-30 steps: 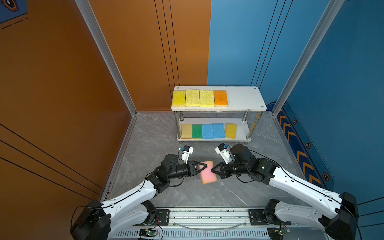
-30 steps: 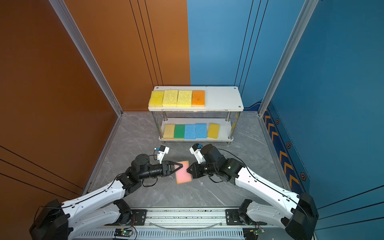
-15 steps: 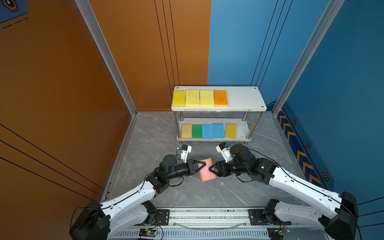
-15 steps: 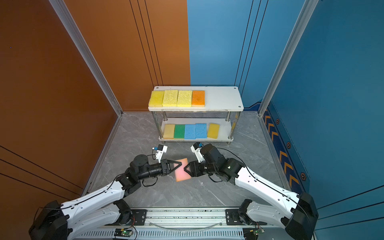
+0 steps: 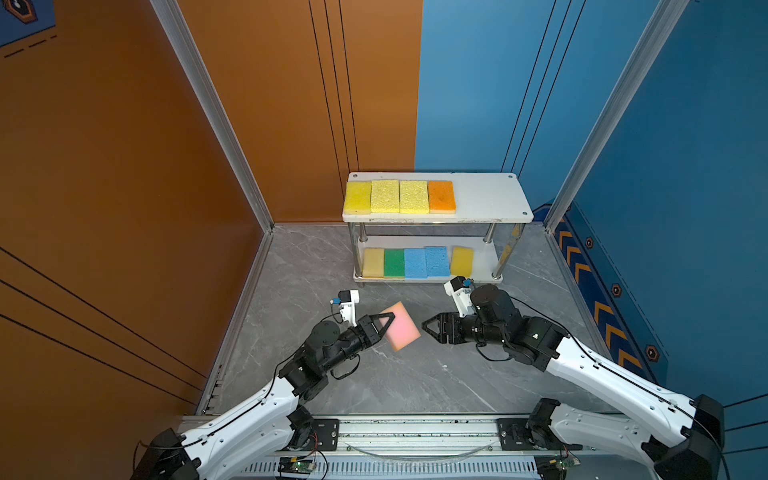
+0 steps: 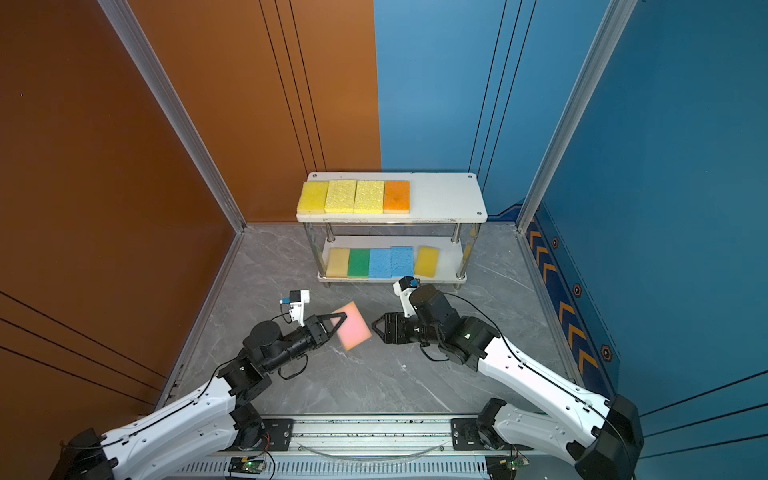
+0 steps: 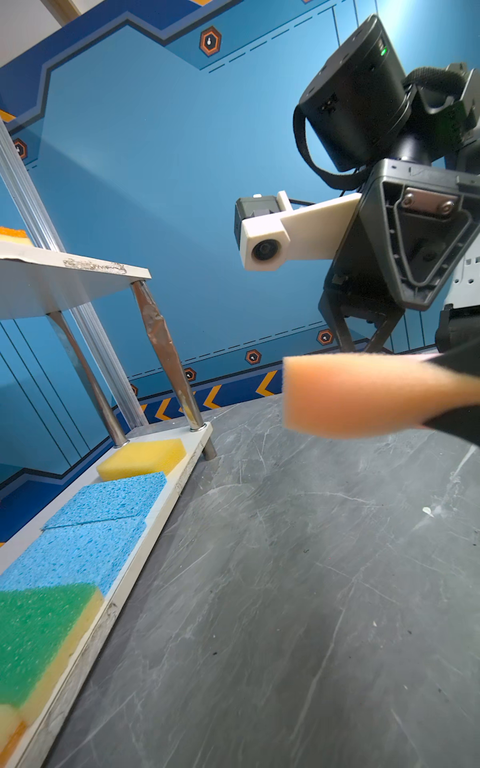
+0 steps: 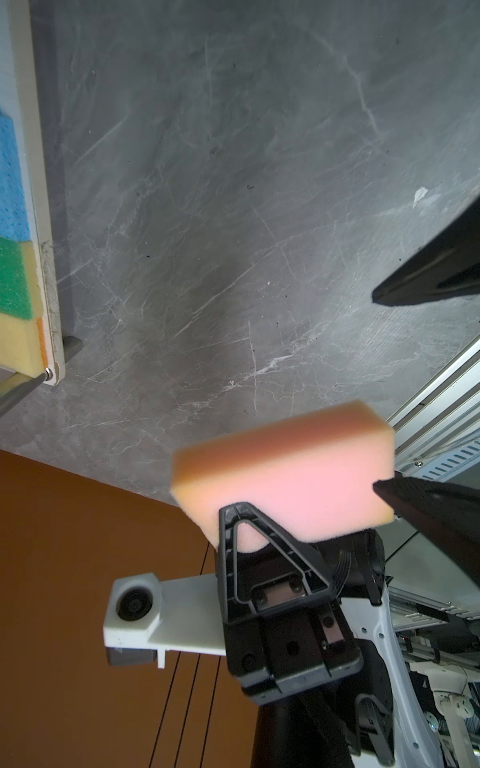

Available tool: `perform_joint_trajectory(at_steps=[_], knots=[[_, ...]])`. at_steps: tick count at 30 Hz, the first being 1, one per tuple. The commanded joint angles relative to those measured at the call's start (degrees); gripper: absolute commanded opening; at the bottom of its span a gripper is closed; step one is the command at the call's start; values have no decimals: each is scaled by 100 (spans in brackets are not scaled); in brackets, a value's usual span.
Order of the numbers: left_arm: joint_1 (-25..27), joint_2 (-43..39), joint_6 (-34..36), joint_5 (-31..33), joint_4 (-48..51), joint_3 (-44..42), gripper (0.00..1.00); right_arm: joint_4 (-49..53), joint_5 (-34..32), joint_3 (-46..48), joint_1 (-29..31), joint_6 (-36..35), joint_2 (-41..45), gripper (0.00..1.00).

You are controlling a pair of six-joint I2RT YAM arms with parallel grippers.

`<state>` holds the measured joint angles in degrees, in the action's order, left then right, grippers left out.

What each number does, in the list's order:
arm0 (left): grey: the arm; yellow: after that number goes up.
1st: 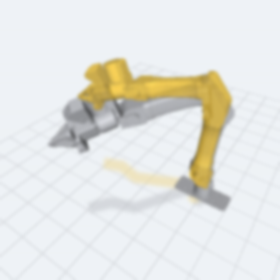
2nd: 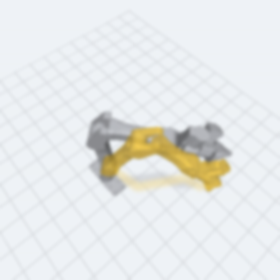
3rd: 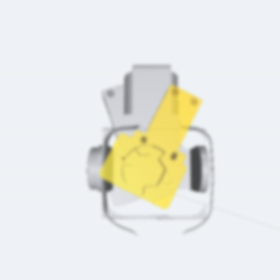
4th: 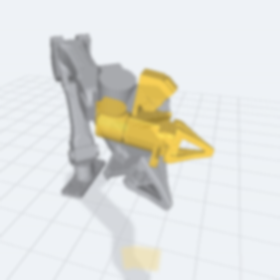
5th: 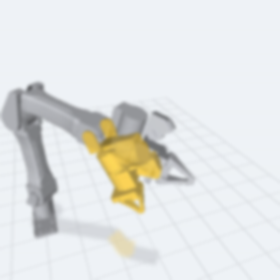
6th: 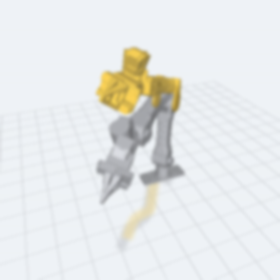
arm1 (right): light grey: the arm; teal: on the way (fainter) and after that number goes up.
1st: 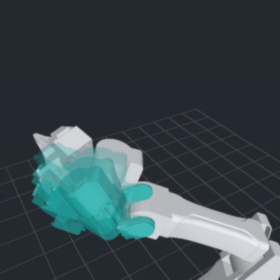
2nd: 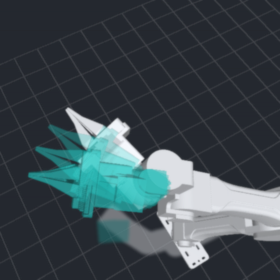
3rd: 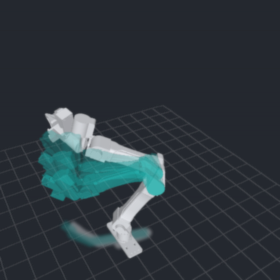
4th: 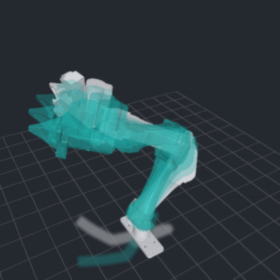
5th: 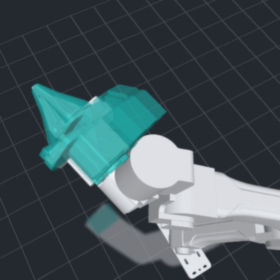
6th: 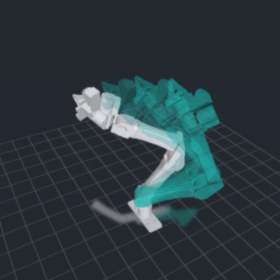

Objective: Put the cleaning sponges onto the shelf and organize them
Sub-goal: 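Hold the pink sponge up with the right gripper beside the open left gripper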

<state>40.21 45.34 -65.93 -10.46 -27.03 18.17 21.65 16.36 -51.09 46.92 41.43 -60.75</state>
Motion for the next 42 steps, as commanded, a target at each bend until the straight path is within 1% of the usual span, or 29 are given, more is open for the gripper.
perform_joint_trajectory(at_steps=[1, 9, 17, 20, 30, 35, 37, 42], knots=[[32, -112, -7, 213, -114, -94, 7, -452, 306, 74, 135, 214, -141, 67], [5, -149, -64, 127, -112, -103, 7, -703, 421, -17, 413, 219, -546, 64], [-4, -123, -91, 77, -118, -96, 7, -722, 355, -56, 516, 190, -584, 53], [-13, -118, -96, 58, -118, -95, 7, -732, 350, -59, 529, 192, -586, 49], [-22, -144, -130, 19, -118, -104, 7, -758, 298, -75, 583, 208, -607, 22], [-24, -157, -139, 31, -110, -130, 7, -733, 239, -61, 598, 208, -574, 12], [-34, -157, -160, 32, -110, -130, 9, -723, 202, -59, 599, 209, -560, 8], [-37, -162, -174, 34, -110, -139, 17, -678, 121, -46, 599, 208, -538, 3]])
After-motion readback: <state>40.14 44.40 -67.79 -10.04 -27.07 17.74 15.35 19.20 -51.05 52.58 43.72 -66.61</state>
